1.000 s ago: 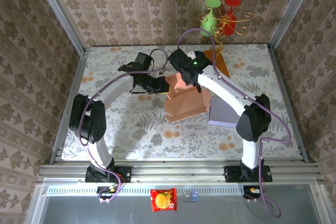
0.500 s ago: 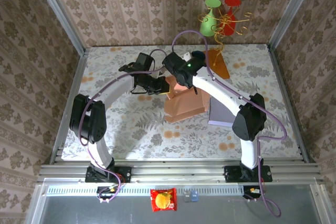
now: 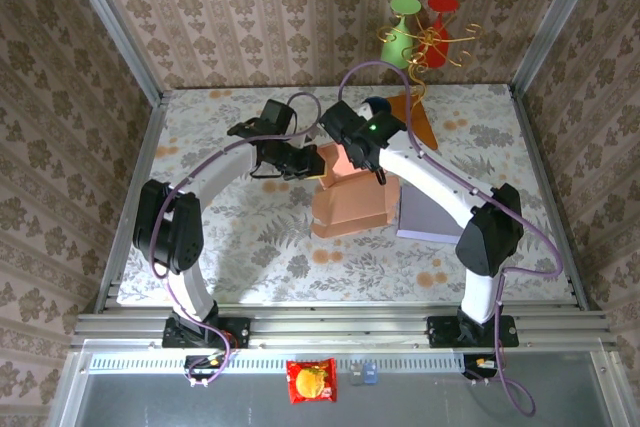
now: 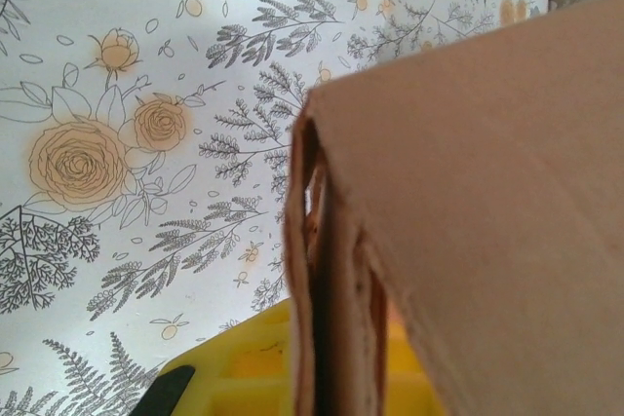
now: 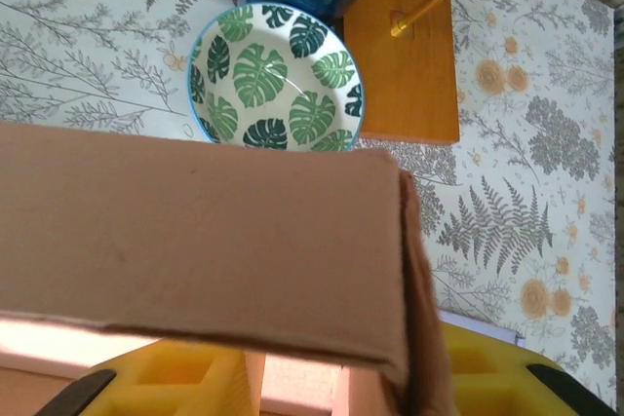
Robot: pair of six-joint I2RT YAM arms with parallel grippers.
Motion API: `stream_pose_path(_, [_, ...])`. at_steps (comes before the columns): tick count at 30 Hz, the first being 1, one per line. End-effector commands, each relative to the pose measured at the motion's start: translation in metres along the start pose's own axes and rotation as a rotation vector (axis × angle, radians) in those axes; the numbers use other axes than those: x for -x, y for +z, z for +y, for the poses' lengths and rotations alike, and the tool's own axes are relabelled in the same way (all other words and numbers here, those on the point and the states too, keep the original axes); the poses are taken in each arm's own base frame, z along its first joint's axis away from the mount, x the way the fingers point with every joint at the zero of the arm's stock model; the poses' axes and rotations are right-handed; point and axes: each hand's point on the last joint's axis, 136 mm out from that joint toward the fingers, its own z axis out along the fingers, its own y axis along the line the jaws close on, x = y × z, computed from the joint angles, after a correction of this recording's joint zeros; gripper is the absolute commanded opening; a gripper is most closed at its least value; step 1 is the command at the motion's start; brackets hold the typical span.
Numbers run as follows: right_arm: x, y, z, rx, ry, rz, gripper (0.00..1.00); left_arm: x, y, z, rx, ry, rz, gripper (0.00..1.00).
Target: Fold the paper box
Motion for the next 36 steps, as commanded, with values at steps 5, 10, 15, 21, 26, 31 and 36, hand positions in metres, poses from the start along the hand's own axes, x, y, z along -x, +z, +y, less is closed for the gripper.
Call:
stream_pose_path(5, [-0.009,0.005,-0.016,-0.099,0.01,0.015,0.09,0.002,-0.001,-0.008,-0.012,-0.006,0.013,0.0])
stream_pose_path(10, [-0.009,0.007,-0.008,-0.101,0.014,0.006,0.0,0.003,0.003,-0.001,0.038,-0.024,-0.009,0.0])
stream_pose_path(15, [-0.023,0.017,0.01,-0.063,0.027,0.038,0.0,0.0,0.012,0.017,0.082,-0.076,-0.059,0.0])
stream_pose_path(21, [-0.036,0.031,0.03,-0.02,0.044,0.069,0.0,-0.012,0.033,0.042,0.109,-0.098,-0.086,0.1])
stream_pose_path(26, [-0.048,0.044,0.045,-0.007,0.041,0.107,0.0,-0.024,0.055,0.064,0.119,-0.13,-0.092,0.1])
stream_pose_path(31, [-0.052,0.049,0.051,0.004,0.061,0.116,0.0,-0.032,0.068,0.08,0.139,-0.159,-0.1,0.13])
stream_pose_path(36, [-0.054,0.054,0.055,0.003,0.059,0.126,0.0,-0.04,0.078,0.09,0.145,-0.179,-0.093,0.17])
